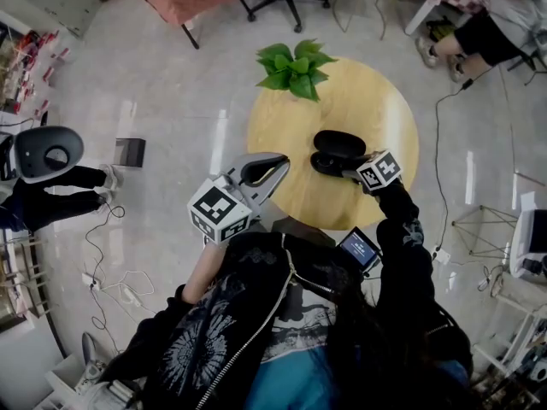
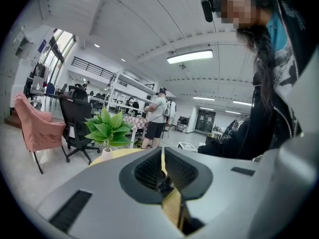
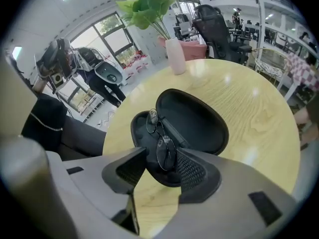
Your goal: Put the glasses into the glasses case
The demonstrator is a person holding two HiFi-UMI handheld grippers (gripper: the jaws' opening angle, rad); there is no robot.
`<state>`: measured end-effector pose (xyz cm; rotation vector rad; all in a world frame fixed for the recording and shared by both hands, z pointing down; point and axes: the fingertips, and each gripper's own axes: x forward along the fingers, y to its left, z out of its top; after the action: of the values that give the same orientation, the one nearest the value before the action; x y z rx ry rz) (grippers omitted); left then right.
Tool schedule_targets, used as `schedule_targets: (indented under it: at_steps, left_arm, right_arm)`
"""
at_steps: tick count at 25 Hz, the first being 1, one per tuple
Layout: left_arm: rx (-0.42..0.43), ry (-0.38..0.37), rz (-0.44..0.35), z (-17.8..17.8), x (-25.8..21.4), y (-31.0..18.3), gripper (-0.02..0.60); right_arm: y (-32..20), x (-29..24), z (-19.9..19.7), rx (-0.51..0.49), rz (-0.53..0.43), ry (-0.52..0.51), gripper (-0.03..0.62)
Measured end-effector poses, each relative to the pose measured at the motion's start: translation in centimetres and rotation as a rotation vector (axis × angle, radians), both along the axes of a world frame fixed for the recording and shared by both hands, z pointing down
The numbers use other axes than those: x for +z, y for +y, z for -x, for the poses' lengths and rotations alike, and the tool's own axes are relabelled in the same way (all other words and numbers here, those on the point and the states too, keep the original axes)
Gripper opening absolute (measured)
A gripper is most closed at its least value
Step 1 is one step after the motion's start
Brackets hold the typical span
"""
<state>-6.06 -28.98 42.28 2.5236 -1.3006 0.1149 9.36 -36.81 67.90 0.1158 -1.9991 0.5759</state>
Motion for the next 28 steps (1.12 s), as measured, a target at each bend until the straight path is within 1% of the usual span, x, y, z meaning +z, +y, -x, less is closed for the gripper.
schedule_targets:
  at_steps: [6, 12, 16, 21, 28]
  left_arm:
    - [0.017, 0.002, -0.007, -0.4, -0.3, 0.6, 0.026]
    - [0.045, 0.007, -0.016, -0.9, -0.4, 0.8, 0.026]
    - [0.071, 0.006, -0.020, -1.4, -0.5, 1.0, 0.026]
    - [0.098, 0.009, -0.025, -1.7, -0.7, 1.4, 0.026]
    - [0.156, 0.014, -0.029, -1.9, -0.8, 1.9, 0.026]
  right_arm:
    - [0.2, -1.2, -1.0, 0.054, -0.020, -0.022, 0.187]
    - [0.1, -2.6, -1.7, 0.125, -0.069, -0.057, 0.186]
    - [0.3, -4.7, -1.4, 0.197, -0.090, -0.142, 0.186]
    - [0.8, -8.9, -0.1, 0.321, -0.172, -0.292, 0.167]
    - [3.0, -14.7, 1.5, 0.457, -0.278, -0.458, 0.141]
